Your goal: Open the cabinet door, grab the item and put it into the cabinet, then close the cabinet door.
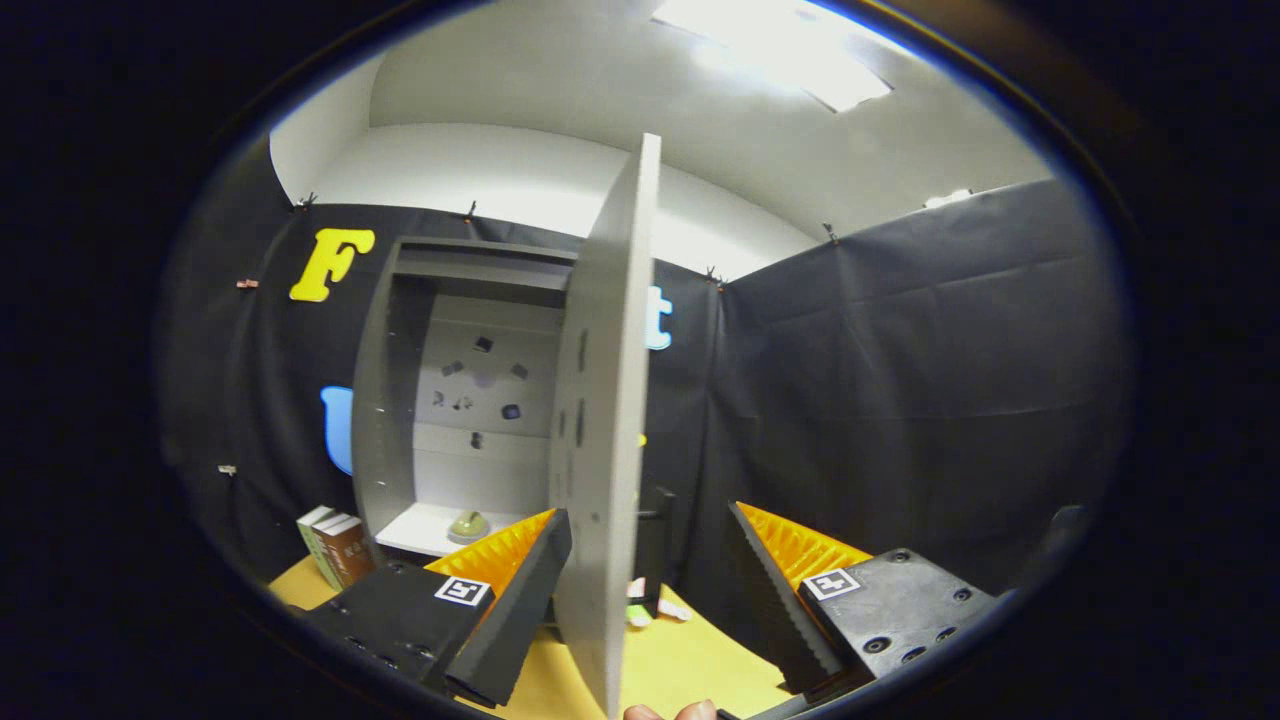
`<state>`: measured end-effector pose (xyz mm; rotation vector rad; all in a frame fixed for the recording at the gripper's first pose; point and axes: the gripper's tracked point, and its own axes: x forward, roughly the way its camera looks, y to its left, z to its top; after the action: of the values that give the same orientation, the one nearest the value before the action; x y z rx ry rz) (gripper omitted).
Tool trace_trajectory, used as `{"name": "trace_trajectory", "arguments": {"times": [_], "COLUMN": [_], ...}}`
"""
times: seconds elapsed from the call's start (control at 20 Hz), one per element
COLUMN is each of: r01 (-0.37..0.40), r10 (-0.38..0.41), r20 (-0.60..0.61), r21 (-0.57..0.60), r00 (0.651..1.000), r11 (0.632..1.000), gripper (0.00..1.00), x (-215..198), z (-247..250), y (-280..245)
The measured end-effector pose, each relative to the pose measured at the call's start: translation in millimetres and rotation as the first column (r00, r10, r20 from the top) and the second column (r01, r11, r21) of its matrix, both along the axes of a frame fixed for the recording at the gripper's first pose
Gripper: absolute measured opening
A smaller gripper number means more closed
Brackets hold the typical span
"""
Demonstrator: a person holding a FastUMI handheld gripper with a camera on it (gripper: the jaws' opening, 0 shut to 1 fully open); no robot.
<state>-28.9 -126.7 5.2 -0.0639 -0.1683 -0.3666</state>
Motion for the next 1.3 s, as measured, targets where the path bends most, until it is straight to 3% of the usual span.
{"name": "trace_trajectory", "arguments": {"times": [0.2,0.35,0.8,1.3], "r01": [0.138,0.186,0.093,0.054], "r10": [-0.136,-0.178,-0.081,-0.03], "r20": [-0.05,-0.111,-0.163,-0.16], "r21": [0.026,0.059,0.069,0.148], "r00": [0.989,0.978,0.983,0.987], "r11": [0.99,0.981,0.993,0.988], "gripper": [0.98,0.98,0.98,0.96], "x": [6,23,36,41], "z": [-25,-51,-69,-78], "y": [-70,-104,-100,-103]}}
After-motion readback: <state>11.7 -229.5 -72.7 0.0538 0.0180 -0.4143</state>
